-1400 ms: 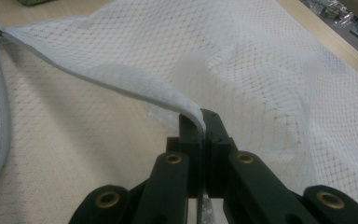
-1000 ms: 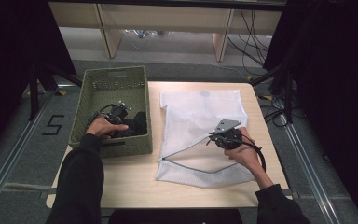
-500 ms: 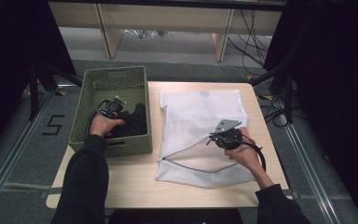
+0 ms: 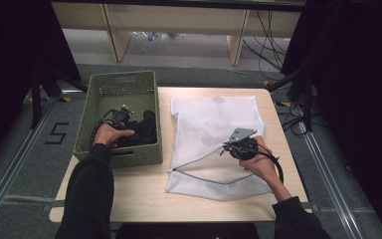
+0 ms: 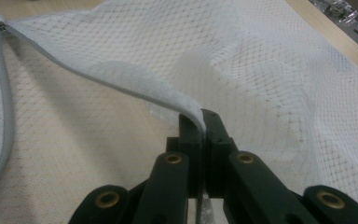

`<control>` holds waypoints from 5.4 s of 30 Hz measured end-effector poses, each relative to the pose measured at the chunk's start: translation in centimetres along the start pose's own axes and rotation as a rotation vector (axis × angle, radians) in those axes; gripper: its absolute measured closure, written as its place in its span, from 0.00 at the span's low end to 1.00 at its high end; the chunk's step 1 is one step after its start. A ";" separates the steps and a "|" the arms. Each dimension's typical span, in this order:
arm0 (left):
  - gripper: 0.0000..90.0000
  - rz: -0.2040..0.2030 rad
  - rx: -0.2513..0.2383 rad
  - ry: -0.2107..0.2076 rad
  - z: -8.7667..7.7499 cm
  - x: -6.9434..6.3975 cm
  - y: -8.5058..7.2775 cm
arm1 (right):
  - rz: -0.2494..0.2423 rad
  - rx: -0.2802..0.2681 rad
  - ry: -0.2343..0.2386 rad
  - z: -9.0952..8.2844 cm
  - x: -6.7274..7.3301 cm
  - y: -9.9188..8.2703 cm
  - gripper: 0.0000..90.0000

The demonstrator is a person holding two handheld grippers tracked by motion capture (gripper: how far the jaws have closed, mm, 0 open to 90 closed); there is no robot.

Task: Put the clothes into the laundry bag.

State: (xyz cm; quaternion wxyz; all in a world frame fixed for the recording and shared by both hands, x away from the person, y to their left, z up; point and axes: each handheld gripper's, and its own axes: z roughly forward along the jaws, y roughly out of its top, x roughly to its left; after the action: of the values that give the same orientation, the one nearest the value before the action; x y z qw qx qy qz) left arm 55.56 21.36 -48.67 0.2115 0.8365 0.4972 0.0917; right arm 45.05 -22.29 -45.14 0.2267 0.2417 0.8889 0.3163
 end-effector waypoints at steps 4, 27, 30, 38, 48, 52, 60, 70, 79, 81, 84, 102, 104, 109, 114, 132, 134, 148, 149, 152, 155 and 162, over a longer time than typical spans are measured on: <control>0.00 -0.027 0.015 -0.047 0.6 -0.6 0.2 | -0.006 0.001 0.000 0.1 -0.1 -0.1 0.99; 0.64 -0.015 -0.072 -0.053 -1.5 1.0 0.7 | 0.019 -0.005 -0.002 -0.2 -0.1 -0.1 0.99; 0.66 -0.063 -0.129 -0.061 -2.5 1.1 0.8 | 0.019 -0.005 -0.004 -0.1 -0.3 -0.1 0.99; 0.68 -0.169 -0.318 -0.120 -7.5 1.9 1.2 | 0.031 -0.006 -0.007 -0.2 -0.4 -0.2 0.99; 0.68 -0.185 -0.396 -0.161 -11.5 2.0 1.2 | 0.015 -0.007 -0.009 -0.2 -0.5 -0.1 0.99; 0.67 -0.180 -0.324 -0.154 -10.6 1.9 1.2 | 0.013 -0.007 -0.008 -0.1 -0.4 -0.1 0.99; 0.61 -0.167 -0.145 -0.091 -5.2 1.3 1.6 | 0.024 -0.001 -0.007 0.0 -0.3 -0.1 0.99; 0.23 -0.022 0.002 -0.235 -5.2 0.2 1.9 | 0.009 -0.001 -0.004 0.0 -0.4 -0.2 0.99; 0.10 0.049 0.057 -0.167 -3.3 -2.0 1.3 | 0.014 0.007 -0.004 0.2 -0.1 -0.1 0.99; 0.07 0.089 0.088 -0.145 -2.5 -2.3 1.3 | 0.015 0.011 -0.002 0.2 -0.2 -0.1 0.99; 0.00 0.117 0.116 -0.130 -1.4 -2.5 1.3 | 0.003 0.013 0.003 0.3 -0.2 -0.2 0.99; 0.66 0.088 0.059 0.099 -1.4 -1.5 1.6 | 0.018 0.008 -0.006 -0.1 -0.2 -0.2 0.98; 0.66 0.034 0.029 0.149 -1.6 -1.1 1.9 | 0.018 0.004 -0.008 0.0 -0.3 -0.2 0.99; 0.55 -0.048 -0.001 0.114 -1.9 -0.9 2.2 | 0.007 -0.001 -0.005 0.0 -0.5 -0.2 0.98; 0.30 -0.027 0.016 0.009 -3.0 -1.1 2.2 | 0.024 0.009 -0.005 0.0 -0.3 -0.3 0.98; 0.47 0.070 0.090 0.101 -0.2 -1.5 1.3 | 0.003 0.007 -0.001 0.1 -0.3 -0.2 0.98; 0.57 0.074 0.107 0.102 -0.6 -1.5 1.3 | 0.001 0.006 0.000 0.0 -0.2 -0.2 0.98; 0.69 -0.005 -0.071 0.041 -4.7 -1.0 2.0 | 0.022 0.006 -0.004 0.1 -0.4 -0.3 0.99; 0.69 -0.015 -0.082 0.033 -5.1 -1.1 2.0 | 0.020 0.006 -0.005 0.0 -0.3 -0.2 0.99; 0.69 -0.023 -0.135 0.000 -6.6 -1.0 2.1 | 0.020 0.010 -0.003 -0.1 -0.3 -0.2 0.99; 0.69 -0.042 -0.175 -0.043 -8.4 -0.8 1.8 | 0.022 0.007 -0.007 -0.1 -0.4 -0.2 0.99; 0.70 -0.076 -0.240 -0.087 -10.7 -0.6 1.0 | 0.001 -0.003 -0.005 0.1 -0.5 -0.2 0.99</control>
State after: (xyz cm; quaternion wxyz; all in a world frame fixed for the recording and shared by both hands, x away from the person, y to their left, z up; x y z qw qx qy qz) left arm 52.20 23.23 -38.66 0.3346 0.7889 0.5044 0.1059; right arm 45.44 -22.65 -45.17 0.2292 0.2428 0.8877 0.3172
